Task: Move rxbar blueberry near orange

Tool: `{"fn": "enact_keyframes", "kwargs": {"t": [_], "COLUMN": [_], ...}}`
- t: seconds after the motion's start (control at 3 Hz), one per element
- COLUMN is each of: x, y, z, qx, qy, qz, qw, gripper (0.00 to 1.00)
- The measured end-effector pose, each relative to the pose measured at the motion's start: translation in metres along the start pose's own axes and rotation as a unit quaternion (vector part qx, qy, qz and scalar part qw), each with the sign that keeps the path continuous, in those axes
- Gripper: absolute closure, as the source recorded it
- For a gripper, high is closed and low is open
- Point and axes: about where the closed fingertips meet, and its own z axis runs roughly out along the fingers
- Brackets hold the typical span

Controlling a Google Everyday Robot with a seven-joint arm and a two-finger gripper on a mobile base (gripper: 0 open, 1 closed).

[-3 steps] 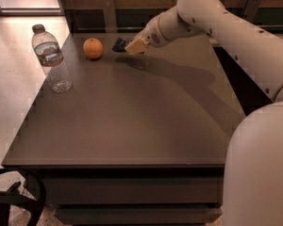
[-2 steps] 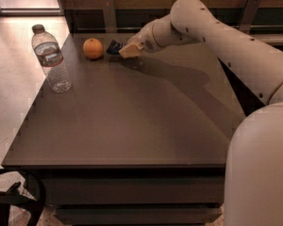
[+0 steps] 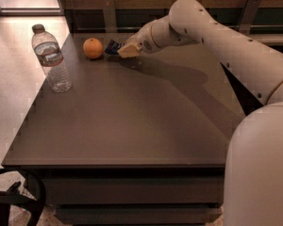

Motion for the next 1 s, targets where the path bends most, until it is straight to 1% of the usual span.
{"fn": "enact_keyframes", "kwargs": {"t": [0.33,0.67,1.0], "x": [0.0002,0.0004,0.0004], "y": [0.0017,0.0035,0.0036], "z": [0.0026,0.0052,0.0054], "qx": [-0.002,-0.004,-0.005], "qy": [0.000,0.001,0.001], "qz": [0.000,0.000,0.000], "qw": [1.0000,1.0000,1.0000], "gripper": [0.17,0.00,0.00]}}
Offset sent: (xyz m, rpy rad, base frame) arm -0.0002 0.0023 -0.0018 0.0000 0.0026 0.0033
